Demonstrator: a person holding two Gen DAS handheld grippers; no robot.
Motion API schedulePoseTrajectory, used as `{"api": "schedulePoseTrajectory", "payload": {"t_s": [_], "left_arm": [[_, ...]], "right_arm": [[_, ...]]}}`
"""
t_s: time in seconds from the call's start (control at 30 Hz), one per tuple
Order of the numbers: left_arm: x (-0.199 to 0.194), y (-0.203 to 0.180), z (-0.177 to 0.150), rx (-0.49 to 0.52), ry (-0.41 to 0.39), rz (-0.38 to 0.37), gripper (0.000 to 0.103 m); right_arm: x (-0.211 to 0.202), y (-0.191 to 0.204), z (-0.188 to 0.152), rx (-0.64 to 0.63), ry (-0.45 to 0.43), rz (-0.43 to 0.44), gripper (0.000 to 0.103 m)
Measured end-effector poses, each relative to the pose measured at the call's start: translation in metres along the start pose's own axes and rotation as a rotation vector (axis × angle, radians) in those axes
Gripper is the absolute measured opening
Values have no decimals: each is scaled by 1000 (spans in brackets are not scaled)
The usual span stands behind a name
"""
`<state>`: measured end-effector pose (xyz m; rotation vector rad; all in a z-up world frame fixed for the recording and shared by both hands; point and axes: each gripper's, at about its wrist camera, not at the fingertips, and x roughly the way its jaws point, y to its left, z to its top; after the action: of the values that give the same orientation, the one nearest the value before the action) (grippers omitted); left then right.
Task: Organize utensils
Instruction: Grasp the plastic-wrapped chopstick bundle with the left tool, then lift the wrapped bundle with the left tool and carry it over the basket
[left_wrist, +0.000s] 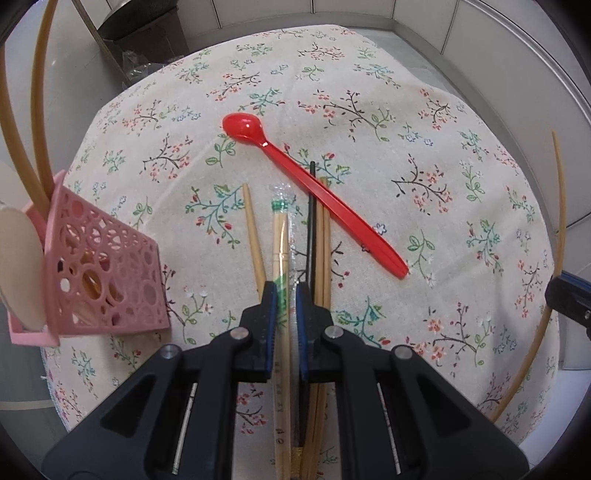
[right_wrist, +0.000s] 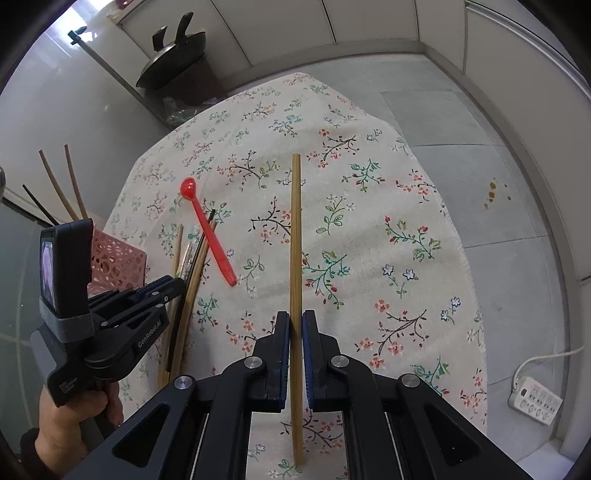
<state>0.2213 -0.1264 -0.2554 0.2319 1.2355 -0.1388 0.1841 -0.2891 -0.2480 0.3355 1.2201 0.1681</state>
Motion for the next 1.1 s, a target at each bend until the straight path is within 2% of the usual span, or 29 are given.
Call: {"api": "schedulePoseTrajectory", "payload": {"t_s": [0.2, 0.4, 0.63, 0.8, 1.0, 1.03, 1.07, 1.1], "left_arm": [[6, 4, 2, 2, 6, -5, 11], [12, 6, 5, -8, 26, -48, 11], [0, -2, 0, 15, 10, -68, 10], [-37, -11, -4, 73, -72, -90, 10], [-85, -5, -11, 84, -187, -144, 9], [-92, -3, -11, 84, -207, -153, 9], [-102, -2, -13, 85, -232, -163, 1], [-111, -1, -16, 86, -256, -168, 0]], "right_arm": [[2, 0, -1, 3, 9, -3, 7], [0, 2, -1, 2, 6, -1, 7], [-8, 4, -2, -1, -15, -1, 7], [-29, 7, -3, -6, -66, 5, 7], [-62, 21, -6, -39, -154, 10, 7], [-68, 24, -6, -48, -173, 10, 7], [-74, 28, -6, -56, -193, 8, 7], [-80, 32, -6, -62, -214, 4, 7]]}}
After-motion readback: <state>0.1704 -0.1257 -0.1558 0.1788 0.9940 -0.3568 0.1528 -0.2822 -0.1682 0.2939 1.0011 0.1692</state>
